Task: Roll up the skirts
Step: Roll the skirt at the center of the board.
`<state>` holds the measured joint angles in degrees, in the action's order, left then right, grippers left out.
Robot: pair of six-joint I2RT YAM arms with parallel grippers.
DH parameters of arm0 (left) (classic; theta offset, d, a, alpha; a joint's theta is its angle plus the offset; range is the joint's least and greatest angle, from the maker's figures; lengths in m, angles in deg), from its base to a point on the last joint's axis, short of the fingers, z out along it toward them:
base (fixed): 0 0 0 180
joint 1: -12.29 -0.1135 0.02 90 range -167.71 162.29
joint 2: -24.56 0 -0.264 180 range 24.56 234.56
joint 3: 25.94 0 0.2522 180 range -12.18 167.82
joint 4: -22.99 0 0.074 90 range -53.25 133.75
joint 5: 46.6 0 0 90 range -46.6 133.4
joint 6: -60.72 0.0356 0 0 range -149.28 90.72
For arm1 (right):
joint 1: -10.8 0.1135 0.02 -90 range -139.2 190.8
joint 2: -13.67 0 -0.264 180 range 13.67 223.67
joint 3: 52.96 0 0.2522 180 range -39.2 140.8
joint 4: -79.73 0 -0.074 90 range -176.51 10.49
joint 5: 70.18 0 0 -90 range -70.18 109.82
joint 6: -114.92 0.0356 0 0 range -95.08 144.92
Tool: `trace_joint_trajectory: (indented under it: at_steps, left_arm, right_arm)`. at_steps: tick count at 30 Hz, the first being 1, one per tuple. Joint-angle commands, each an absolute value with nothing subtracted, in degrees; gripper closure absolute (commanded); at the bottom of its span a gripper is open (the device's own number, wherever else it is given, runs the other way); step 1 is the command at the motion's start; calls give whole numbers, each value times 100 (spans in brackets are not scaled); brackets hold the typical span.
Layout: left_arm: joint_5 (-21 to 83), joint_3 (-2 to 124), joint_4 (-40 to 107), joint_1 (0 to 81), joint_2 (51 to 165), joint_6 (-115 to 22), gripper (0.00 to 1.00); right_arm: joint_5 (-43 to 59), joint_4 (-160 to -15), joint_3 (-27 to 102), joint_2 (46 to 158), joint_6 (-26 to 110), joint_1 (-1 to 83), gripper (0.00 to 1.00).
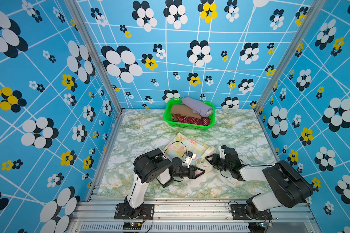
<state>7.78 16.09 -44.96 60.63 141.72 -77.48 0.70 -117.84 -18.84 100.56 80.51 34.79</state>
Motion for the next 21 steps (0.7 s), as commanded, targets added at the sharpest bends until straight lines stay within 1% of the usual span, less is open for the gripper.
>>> trace_joint_trajectory:
  at_steps: [1, 3, 4, 5, 7, 9, 10, 11, 13, 16, 18, 21]
  left_arm:
    - [583, 1543, -4324, 6029, 13826, -7387, 1]
    - [611, 1491, -4102, 5977, 13339, -7067, 0]
    - [658, 1494, -3718, 5968, 13001, -6737, 0]
    - [742, 1521, -3215, 6003, 12639, -6345, 1]
    - [1162, 1721, -1625, 6219, 11628, -5124, 0]
    - [1963, 2118, 201, 6731, 10758, -3494, 0]
    - [2649, 2318, 985, 7124, 10421, -2517, 0]
    - [3274, 2411, 1348, 7417, 10241, -1776, 0]
    - [3998, 2381, 1533, 7820, 9926, -661, 1]
    - [4584, 1886, 1117, 8313, 9666, 805, 0]
    - [5017, 1632, 884, 8681, 9688, 1666, 0]
    - [5523, 1531, 629, 8952, 9984, 2314, 0]
  right_arm:
    - [347, -10822, -1667, 9917, 7726, 3532, 100]
    - [440, -10320, -1522, 9620, 7551, 3532, 100]
    - [484, -10024, -1448, 9454, 7460, 3535, 100]
    - [517, -9780, -1374, 9317, 7384, 3535, 100]
    - [589, -9275, -1221, 9047, 7245, 3532, 100]
    - [669, -8925, -1123, 8867, 7188, 3531, 100]
    - [687, -8804, -1070, 8797, 7172, 3533, 100]
    - [668, -8700, -1011, 8783, 7161, 3532, 100]
    - [557, -8536, -863, 8818, 7150, 3532, 100]
    - [431, -8419, -715, 8889, 7176, 3532, 100]
    - [367, -8345, -624, 8937, 7176, 3532, 100]
    - [262, -8252, -482, 8993, 7176, 3528, 100]
